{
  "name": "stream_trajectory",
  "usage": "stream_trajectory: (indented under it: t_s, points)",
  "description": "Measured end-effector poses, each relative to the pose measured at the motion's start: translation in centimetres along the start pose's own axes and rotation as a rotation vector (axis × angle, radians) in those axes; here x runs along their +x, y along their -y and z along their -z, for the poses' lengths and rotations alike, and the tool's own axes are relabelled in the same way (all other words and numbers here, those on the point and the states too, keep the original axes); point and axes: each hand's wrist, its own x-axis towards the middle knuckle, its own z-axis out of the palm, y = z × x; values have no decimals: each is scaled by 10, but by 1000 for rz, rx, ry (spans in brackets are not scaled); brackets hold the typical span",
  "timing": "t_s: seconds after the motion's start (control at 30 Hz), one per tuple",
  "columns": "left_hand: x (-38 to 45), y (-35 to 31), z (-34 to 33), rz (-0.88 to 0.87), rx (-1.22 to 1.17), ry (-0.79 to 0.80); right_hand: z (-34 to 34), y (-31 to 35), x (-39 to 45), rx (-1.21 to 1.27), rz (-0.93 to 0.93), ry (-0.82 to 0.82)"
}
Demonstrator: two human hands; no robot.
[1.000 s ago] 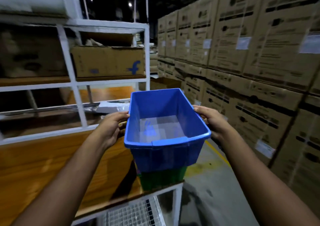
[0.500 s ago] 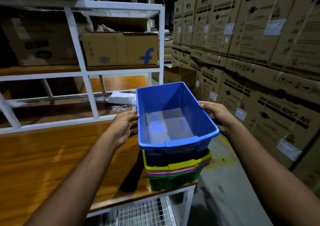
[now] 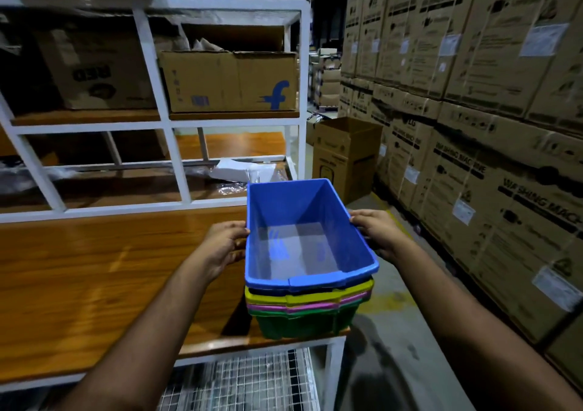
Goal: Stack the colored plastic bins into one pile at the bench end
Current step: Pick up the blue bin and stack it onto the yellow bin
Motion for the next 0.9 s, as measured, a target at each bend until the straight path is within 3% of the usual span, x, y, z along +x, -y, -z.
stream_trajectory:
  t_s: [0.17, 0.4, 0.57, 0.9]
  points:
    - [0, 14, 1, 41, 153, -109, -6, -18, 9, -156, 23, -59]
    - [-5, 21, -3, 56, 167, -132, -9, -34, 10, -281, 86, -155]
    - [-8, 23, -6, 30, 167, -147, -12, -35, 6, -510, 171, -200]
    - [-15, 26, -13, 18, 151, -181, -13, -29, 5, -671, 243, -146]
